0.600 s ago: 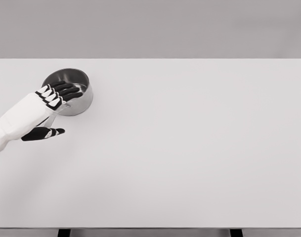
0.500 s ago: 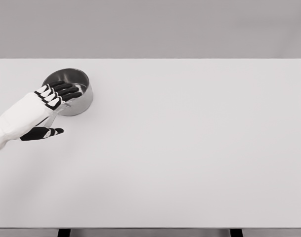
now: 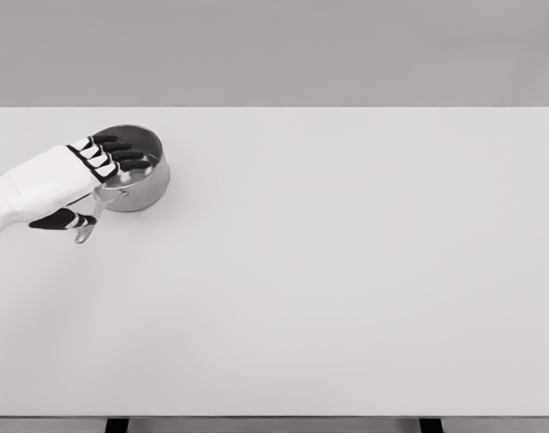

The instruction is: Rotate pot handle

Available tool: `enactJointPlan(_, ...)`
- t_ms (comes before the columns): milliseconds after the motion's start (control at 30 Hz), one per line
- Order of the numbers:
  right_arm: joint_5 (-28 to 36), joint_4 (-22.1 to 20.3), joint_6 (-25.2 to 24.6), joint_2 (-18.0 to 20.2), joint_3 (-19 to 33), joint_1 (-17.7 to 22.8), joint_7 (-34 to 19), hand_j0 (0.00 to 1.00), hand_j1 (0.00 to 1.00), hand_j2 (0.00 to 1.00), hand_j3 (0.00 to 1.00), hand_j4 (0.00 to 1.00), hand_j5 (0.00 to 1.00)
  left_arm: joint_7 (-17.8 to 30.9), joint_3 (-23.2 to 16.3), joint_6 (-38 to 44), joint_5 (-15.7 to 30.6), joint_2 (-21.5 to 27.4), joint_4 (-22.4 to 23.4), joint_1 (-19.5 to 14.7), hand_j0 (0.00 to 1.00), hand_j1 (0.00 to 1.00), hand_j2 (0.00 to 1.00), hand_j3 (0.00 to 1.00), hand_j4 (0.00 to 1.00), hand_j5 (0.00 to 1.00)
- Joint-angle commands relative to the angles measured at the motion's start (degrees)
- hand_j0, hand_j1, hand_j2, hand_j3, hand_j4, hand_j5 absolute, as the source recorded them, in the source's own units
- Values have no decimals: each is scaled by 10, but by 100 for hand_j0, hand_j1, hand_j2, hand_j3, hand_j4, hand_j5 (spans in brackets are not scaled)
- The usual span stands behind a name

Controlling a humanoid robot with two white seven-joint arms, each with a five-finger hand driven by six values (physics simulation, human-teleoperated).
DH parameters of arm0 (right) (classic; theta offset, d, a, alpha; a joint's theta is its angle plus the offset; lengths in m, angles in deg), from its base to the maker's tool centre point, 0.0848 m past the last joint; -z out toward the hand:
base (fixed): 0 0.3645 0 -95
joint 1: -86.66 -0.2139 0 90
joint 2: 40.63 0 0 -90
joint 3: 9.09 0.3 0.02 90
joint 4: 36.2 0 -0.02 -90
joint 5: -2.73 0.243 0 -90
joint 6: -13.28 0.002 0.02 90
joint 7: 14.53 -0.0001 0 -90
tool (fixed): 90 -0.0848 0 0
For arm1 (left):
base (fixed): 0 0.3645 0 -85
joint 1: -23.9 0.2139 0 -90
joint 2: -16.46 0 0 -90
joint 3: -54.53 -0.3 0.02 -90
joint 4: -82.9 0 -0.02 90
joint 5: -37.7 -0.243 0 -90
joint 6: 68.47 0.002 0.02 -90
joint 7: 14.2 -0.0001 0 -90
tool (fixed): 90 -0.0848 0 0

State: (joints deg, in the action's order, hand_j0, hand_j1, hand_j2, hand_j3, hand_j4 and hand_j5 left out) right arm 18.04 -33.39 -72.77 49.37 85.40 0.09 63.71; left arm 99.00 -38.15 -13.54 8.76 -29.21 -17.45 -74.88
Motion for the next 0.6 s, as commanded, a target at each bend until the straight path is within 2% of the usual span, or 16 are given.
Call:
enactJointPlan(0,0,0,0,0,0,0,0,100,100,100,100,100,100,51,0,1,2,-8,0,-2,100,100,100,100,100,100)
enactJointPlan(67,0,0,0,0,0,0,0,100,100,100,100,100,100,51,-10,1,6,-9,-3,-4,100,100,100,100,100,100)
enactJointPlan(200,0,0,0,0,0,0,0,100,100,100,100,100,100,51,-15,1,6,-57,-7,-8,100,100,100,100,100,100)
enactJointPlan(333,0,0,0,0,0,0,0,100,100,100,100,100,100,47,-17,1,4,-85,-1,-13,100,100,100,100,100,100)
enactJointPlan(467,0,0,0,0,0,0,0,100,100,100,100,100,100,43,-23,61,4,-105,2,-13,100,100,100,100,100,100)
enactJointPlan(567,0,0,0,0,0,0,0,100,100,100,100,100,100,42,-18,64,-3,-123,5,-13,100,100,100,100,100,100)
